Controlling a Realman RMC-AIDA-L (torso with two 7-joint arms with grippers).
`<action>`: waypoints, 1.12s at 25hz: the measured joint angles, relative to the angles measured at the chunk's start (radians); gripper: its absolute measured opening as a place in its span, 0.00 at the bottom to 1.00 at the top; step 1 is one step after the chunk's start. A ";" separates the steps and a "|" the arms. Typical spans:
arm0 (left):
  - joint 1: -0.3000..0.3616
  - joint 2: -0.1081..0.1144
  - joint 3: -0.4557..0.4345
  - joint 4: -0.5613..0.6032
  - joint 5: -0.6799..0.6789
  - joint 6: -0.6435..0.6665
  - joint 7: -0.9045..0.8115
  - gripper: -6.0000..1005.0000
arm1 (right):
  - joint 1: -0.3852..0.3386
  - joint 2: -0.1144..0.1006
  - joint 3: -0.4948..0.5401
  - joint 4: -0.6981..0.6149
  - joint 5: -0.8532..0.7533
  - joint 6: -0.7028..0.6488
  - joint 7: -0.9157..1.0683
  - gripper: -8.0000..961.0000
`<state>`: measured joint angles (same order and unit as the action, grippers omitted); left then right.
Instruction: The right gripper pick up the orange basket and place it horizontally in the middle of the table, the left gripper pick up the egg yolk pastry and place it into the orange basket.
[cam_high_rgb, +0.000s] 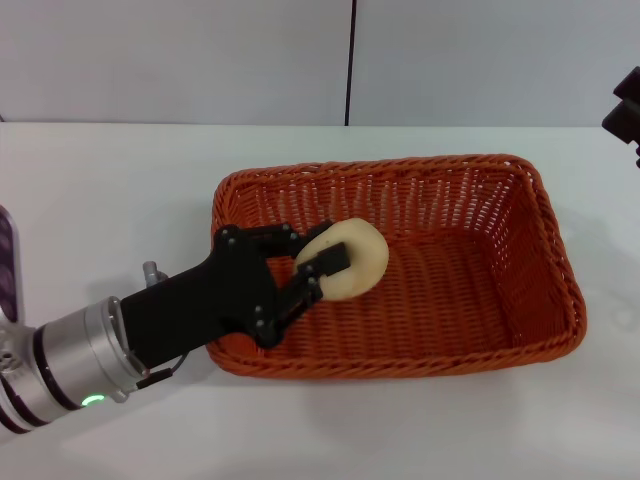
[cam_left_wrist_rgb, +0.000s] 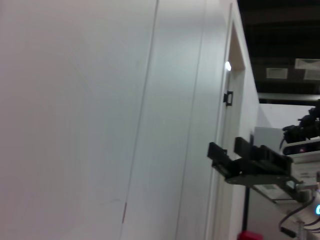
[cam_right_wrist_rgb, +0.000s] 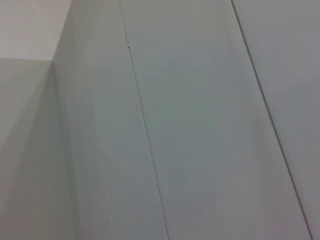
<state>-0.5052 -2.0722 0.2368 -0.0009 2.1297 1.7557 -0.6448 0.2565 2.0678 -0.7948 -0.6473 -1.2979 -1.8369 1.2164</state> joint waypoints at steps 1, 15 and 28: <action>0.000 0.000 -0.003 -0.007 -0.002 -0.009 0.001 0.15 | 0.000 0.000 0.001 0.000 0.000 -0.002 0.000 0.53; 0.184 0.010 -0.285 0.092 -0.006 0.029 0.001 0.72 | -0.010 -0.005 0.015 0.000 -0.002 -0.002 -0.008 0.55; 0.452 0.009 -0.669 0.132 -0.005 0.086 0.116 0.82 | -0.026 0.004 0.332 0.236 0.003 0.045 -0.225 0.57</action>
<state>-0.0535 -2.0628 -0.4322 0.1311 2.1246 1.8421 -0.5293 0.2305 2.0713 -0.4631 -0.4118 -1.2947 -1.7919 0.9912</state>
